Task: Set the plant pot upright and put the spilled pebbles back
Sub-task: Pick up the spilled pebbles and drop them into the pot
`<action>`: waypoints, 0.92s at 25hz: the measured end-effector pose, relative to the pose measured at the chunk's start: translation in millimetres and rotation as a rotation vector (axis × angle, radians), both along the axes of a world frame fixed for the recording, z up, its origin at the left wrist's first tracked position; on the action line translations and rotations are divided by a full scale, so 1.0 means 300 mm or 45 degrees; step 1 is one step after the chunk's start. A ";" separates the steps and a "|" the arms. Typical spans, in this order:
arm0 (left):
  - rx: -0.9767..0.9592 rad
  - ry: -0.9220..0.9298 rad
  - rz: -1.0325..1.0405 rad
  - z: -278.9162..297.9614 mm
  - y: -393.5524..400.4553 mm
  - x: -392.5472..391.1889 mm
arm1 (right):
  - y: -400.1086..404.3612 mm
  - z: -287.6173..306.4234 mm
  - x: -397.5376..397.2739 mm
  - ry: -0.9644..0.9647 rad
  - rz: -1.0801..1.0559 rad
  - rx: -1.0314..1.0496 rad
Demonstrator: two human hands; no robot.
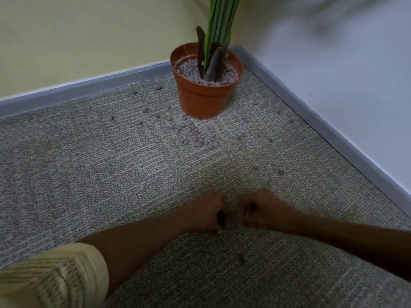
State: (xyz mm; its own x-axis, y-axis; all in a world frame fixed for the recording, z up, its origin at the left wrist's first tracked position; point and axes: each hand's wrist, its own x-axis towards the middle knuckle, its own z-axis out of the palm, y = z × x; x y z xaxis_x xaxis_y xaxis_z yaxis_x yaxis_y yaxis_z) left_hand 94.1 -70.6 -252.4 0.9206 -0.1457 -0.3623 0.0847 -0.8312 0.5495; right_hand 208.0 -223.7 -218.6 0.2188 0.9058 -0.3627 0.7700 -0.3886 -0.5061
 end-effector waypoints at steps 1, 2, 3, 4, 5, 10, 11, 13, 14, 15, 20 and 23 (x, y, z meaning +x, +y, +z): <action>-0.006 -0.007 0.012 0.001 0.003 0.005 | -0.040 -0.011 -0.030 0.052 0.064 -0.109; -0.022 -0.014 0.035 0.002 0.008 0.010 | -0.068 -0.021 -0.055 0.089 0.113 -0.190; -0.045 -0.027 0.064 0.003 0.013 0.014 | -0.089 -0.032 -0.073 0.083 0.166 -0.246; -0.068 -0.046 0.091 0.004 0.017 0.018 | -0.103 -0.046 -0.087 0.023 0.224 -0.282; -0.083 -0.069 0.113 0.004 0.020 0.020 | -0.109 -0.055 -0.101 -0.049 0.274 -0.294; -0.013 -0.197 0.264 -0.015 0.029 0.039 | -0.073 -0.054 -0.121 -0.015 0.254 -0.165; 0.012 -0.209 0.285 -0.019 0.032 0.045 | -0.054 -0.043 -0.094 -0.045 0.169 -0.104; 0.044 -0.201 0.297 -0.023 0.036 0.059 | -0.023 -0.019 -0.015 -0.167 -0.062 0.056; 0.056 -0.192 0.295 -0.019 0.043 0.070 | -0.007 -0.012 0.026 -0.230 -0.143 0.107; 0.070 -0.191 0.294 -0.010 0.051 0.079 | 0.006 -0.012 0.058 -0.275 -0.184 0.122; -0.061 -0.445 0.554 0.141 0.164 0.193 | 0.050 -0.083 0.102 -0.261 -0.140 -0.079; -0.112 -0.633 0.762 0.276 0.257 0.296 | 0.068 -0.105 0.131 -0.217 -0.144 -0.111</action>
State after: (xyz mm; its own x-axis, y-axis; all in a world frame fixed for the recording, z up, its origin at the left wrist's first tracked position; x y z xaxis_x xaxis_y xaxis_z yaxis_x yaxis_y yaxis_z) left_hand 183.0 6.4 -169.5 0.9027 0.4178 0.1029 0.2315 -0.6732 0.7023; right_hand 247.4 -203.2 -250.1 0.3820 0.8389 -0.3878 0.7904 -0.5140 -0.3333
